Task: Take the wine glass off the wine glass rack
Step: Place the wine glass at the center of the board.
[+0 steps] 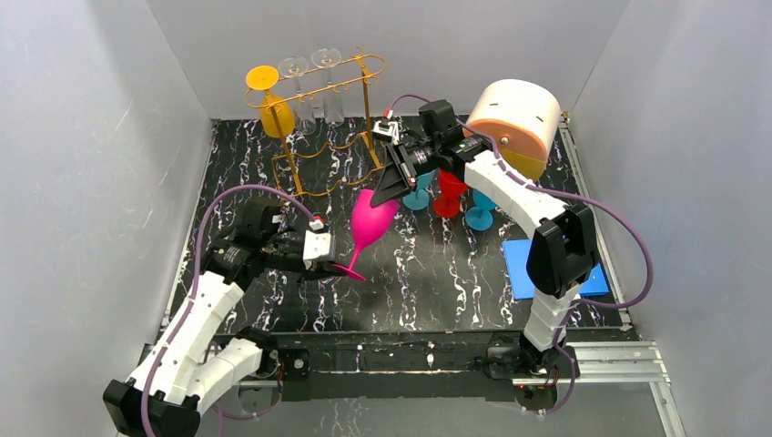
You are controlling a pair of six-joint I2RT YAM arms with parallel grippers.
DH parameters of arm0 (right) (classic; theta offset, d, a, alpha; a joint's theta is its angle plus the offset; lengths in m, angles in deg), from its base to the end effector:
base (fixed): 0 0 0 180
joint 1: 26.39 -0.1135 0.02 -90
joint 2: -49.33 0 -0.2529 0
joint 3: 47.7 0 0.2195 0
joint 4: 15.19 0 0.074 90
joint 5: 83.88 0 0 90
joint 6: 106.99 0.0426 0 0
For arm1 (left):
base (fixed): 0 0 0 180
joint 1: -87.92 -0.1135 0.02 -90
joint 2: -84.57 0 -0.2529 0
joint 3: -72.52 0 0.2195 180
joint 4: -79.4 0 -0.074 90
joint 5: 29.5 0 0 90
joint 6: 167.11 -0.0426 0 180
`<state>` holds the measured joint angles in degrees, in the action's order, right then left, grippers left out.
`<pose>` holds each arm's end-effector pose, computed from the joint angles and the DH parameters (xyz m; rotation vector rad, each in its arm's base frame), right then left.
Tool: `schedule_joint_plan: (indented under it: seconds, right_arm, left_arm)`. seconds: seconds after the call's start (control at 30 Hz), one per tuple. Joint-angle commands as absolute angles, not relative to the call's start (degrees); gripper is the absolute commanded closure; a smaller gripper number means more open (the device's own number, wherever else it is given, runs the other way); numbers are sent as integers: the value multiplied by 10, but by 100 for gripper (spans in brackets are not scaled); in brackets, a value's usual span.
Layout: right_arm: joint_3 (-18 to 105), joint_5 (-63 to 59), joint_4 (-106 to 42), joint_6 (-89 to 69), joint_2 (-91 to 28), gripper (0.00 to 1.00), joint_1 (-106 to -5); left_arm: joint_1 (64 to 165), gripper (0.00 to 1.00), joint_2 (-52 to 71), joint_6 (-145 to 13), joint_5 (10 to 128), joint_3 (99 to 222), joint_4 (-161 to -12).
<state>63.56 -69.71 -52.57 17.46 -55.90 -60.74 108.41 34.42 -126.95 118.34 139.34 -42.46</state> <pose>0.2878 0.2467 0.3367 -0.9340 2.1398 2.0535 0.1191 -0.0830 0.3066 1.5314 1.3242 -0.8256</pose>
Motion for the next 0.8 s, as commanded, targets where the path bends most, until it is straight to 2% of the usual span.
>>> schedule_joint_plan:
  seconds: [0.0,0.07,0.17,0.27,0.3,0.37,0.63,0.77]
  right_arm:
    - [628,-733,-531,189,-518,94,-629]
    - [627,-722,-530,186,-513,99,-630]
    - [627,-691,-535,182,-508,99,-627]
    - [626,-676,-536,178,-502,99,-626]
    - [625,-672,-534,176,-500,99,-626]
    - [625,-663,-534,171,-496,99,-623]
    - [629,-571,-567,130,-483,99,-619]
    - [628,-535,-578,112,-476,99,-619]
  left_arm:
    - [1077,100,331,-1222,1149,1388,-514]
    - [1077,100,336,-1214,1132,1391,-513]
    - [1076,100,359,-1219,1113,1387,-509]
    - [1076,82,385,-1204,1103,1380,-521]
    - [1077,72,392,-1197,1102,1378,-525]
    - [1076,62,403,-1179,1100,1374,-536]
    - [1076,41,409,-1161,1108,1392,-515]
    - [1077,37,414,-1167,1103,1401,-502]
